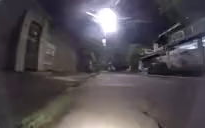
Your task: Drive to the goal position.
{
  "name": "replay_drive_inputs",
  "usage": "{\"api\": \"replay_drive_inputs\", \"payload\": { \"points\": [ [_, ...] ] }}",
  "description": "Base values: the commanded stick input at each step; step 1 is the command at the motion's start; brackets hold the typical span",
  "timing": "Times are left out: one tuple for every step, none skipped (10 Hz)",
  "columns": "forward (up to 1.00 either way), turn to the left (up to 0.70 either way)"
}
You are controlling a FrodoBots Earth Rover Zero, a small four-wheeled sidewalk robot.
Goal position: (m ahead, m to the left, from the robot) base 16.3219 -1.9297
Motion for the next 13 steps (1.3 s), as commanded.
{"api": "replay_drive_inputs", "payload": {
  "points": [
    [0.7, -0.03],
    [0.7, 0.0],
    [0.7, 0.0],
    [0.7, 0.0],
    [0.7, 0.0],
    [0.7, 0.0],
    [0.7, 0.0],
    [0.7, 0.0],
    [0.7, 0.0],
    [0.7, 0.0],
    [0.7, 0.0],
    [0.7, 0.0],
    [0.7, 0.0]
  ]
}}
